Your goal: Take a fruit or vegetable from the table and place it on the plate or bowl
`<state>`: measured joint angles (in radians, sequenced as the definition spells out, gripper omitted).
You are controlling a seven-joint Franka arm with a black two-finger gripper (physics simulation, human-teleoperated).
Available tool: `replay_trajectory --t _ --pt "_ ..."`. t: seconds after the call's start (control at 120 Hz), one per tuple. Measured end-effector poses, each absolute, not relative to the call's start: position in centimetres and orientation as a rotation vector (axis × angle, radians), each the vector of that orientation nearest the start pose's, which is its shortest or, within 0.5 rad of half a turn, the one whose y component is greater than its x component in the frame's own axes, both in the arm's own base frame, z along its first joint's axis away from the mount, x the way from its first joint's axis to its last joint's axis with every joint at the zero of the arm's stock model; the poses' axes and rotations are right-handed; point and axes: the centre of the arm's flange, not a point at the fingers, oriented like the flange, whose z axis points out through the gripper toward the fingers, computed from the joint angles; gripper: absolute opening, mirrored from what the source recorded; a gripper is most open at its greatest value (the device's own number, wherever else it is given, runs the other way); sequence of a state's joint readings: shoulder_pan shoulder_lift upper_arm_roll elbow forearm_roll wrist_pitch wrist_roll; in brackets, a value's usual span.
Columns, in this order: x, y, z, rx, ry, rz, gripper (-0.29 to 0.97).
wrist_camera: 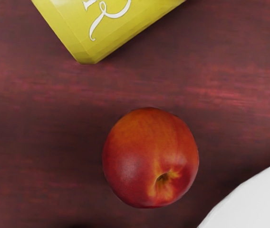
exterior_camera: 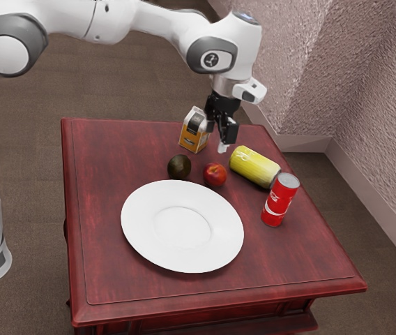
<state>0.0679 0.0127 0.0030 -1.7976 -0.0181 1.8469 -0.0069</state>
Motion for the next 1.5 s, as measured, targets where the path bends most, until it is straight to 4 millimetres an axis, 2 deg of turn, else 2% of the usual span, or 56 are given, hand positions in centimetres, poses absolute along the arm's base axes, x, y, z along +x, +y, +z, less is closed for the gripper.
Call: replay_trajectory --t 0.167,0.35,0.592,0.883,1.317,1.35,1.458,1.5 --pt "58.2 4.0 50.9 -3.159 -0.136 -0.073 0.68" --pt "58.7 3.1 48.0 -3.166 -0.116 -0.057 0.68" --pt "58.7 3.3 46.2 -3.169 -0.126 -0.059 0.68" --pt "59.0 3.5 45.1 -3.169 -0.130 -0.058 0.68" --pt "60.1 3.6 41.6 -3.172 -0.103 -0.020 0.68" --pt "60.1 3.6 41.4 -3.175 -0.104 -0.020 0.66" --pt "60.2 3.6 41.3 -3.182 -0.105 -0.027 0.43" --pt "60.2 3.6 41.4 -3.183 -0.103 -0.031 0.39"
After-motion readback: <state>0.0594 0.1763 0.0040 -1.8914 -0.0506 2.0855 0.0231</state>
